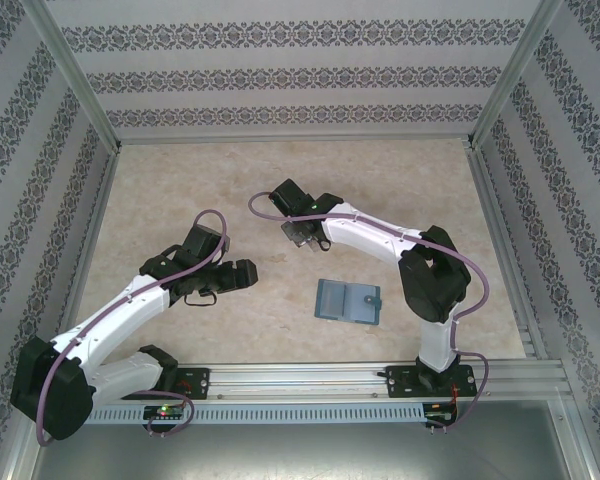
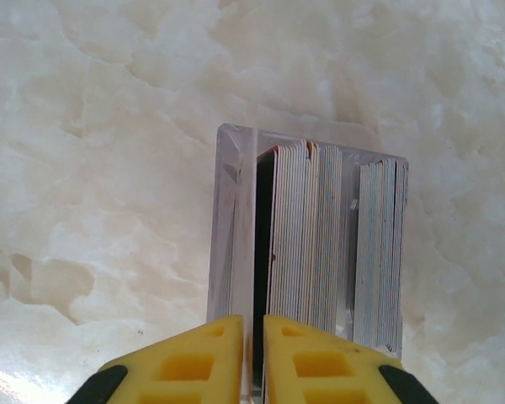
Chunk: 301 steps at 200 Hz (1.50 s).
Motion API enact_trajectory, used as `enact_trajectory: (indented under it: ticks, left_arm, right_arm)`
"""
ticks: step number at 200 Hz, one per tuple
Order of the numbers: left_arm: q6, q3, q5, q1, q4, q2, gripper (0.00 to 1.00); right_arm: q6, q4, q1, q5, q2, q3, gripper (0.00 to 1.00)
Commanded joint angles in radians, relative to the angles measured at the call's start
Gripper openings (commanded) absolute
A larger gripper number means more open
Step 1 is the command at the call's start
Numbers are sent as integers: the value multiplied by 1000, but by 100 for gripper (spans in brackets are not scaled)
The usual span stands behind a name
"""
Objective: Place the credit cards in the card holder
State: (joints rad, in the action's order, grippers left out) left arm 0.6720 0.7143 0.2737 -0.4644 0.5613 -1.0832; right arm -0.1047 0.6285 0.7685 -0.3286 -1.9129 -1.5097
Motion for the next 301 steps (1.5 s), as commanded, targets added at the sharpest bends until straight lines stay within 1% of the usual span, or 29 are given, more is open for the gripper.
enact_trajectory:
  ticks: [1,23,39,56,74,91,109,132,148,170,205,226,249,264,301]
  left_arm:
    - [-20,-18,17,0,-38,19,87]
    - [-26,-13,19,1,-35,13,87]
    - [-24,-18,19,0,-41,18,87]
    - [-26,-26,21,1,-62,26,87]
    - [-32,-16,26,1,-49,19,87]
    - [-32,-27,32,0,-70,19,87]
    - [-38,-26,33,0,-78,5,87]
    - [-32,-22,32,1,-83,-6,87]
    - [-29,-15,4,0,-71,-6,87]
    - [-24,-7,-33,0,-51,16,87]
    - [-28,-8,-32,1,-43,24,87]
    - [-22,-19,-26,1,-51,19,87]
    - [-21,-19,-35,1,-31,13,87]
    - [-25,-13,-47,1,-11,9,86]
    - [-22,-24,-14,1,-34,-4,84]
  right_arm:
    - [7,3,-3,-44,5,-4,17]
    - [13,18,-2,-70,-13,-18,17]
    - [25,22,-3,-74,-24,-25,11]
    - [27,41,-2,-74,-31,-39,11]
    - [9,59,-1,-46,-17,-44,20]
    - [-1,43,1,4,25,-26,23]
    - [-1,51,9,24,49,-30,25]
    - [-15,69,8,97,44,-53,26]
    - [-25,74,5,131,28,-64,26]
    - [-38,85,-7,153,-2,-76,27]
    - [-44,86,-30,153,-45,-79,27]
    - [-42,88,-33,138,-67,-81,25]
    - [-39,114,-26,135,-86,-94,15]
    - [-38,113,-22,129,-77,-90,12]
    - [-47,116,-21,124,-53,-92,3]
